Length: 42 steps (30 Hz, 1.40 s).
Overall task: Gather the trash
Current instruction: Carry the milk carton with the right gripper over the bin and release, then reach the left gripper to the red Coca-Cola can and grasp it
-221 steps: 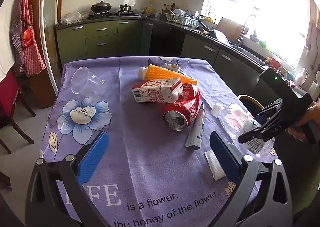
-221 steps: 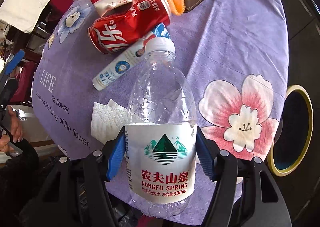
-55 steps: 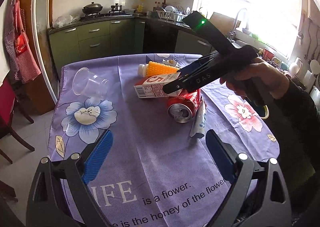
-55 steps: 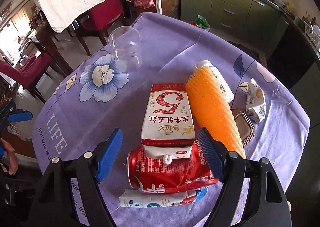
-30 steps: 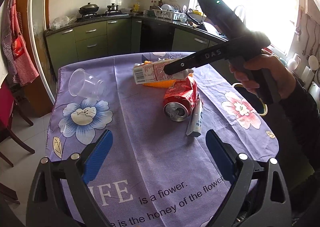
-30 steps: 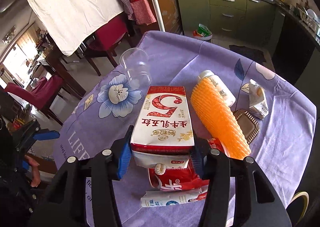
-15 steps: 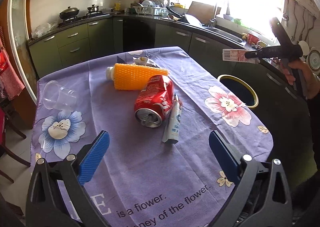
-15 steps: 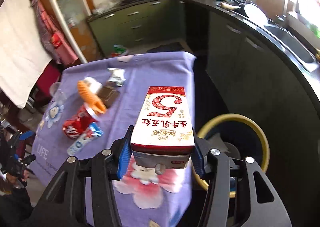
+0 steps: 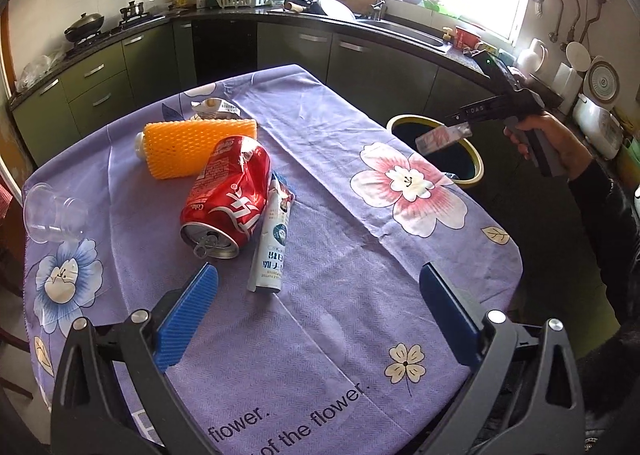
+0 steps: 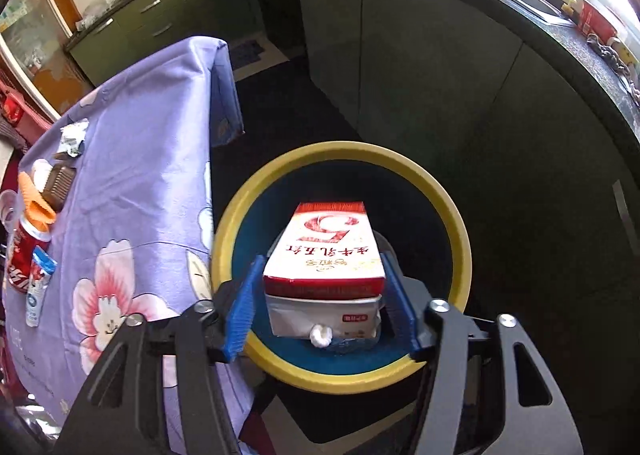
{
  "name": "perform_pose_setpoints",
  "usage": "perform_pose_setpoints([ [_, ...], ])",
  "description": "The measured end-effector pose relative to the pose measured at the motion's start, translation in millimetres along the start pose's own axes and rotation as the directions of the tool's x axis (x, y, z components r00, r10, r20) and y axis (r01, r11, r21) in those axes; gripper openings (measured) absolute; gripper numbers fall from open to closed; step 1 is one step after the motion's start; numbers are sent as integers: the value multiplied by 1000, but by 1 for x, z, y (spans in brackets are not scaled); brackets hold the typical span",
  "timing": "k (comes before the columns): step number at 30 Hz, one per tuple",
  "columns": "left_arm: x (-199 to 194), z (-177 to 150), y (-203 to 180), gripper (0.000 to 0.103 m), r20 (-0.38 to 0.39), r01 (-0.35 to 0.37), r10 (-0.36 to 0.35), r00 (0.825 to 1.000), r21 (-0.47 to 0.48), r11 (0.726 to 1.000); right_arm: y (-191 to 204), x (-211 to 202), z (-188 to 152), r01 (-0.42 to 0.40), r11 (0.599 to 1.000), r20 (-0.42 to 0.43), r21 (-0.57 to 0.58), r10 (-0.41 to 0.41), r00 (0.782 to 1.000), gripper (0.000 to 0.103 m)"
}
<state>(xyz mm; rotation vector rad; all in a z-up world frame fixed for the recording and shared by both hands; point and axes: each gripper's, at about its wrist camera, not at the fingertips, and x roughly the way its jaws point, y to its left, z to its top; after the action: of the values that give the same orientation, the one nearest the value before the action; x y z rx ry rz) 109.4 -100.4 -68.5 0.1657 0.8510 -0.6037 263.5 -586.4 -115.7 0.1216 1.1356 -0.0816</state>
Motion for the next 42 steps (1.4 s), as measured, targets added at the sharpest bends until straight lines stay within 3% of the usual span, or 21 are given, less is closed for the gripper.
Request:
perform_pose_setpoints([
  [6,19,0,15,96,-64,39,-43,997,-51,998,13,-14,-15,0,999,36,-40,1,999,70],
  [14,42,47,47,96,-133,44,-49,990,-37,998,37,-26,-26,-21,995,48,-95,26,999,71],
  [21,89,72,91,96,-266,83,-109,958,-106,991,47,-22,-30,-33,993,25,-114,36,999,71],
  [26,114,78,107,96,-317,89,-129,940,-140,986,51,-17,-31,-39,992,8,-121,40,999,71],
  [42,150,80,112,95,-404,45,-75,911,-84,995,67,4,-27,-77,987,-39,-139,72,997,71],
])
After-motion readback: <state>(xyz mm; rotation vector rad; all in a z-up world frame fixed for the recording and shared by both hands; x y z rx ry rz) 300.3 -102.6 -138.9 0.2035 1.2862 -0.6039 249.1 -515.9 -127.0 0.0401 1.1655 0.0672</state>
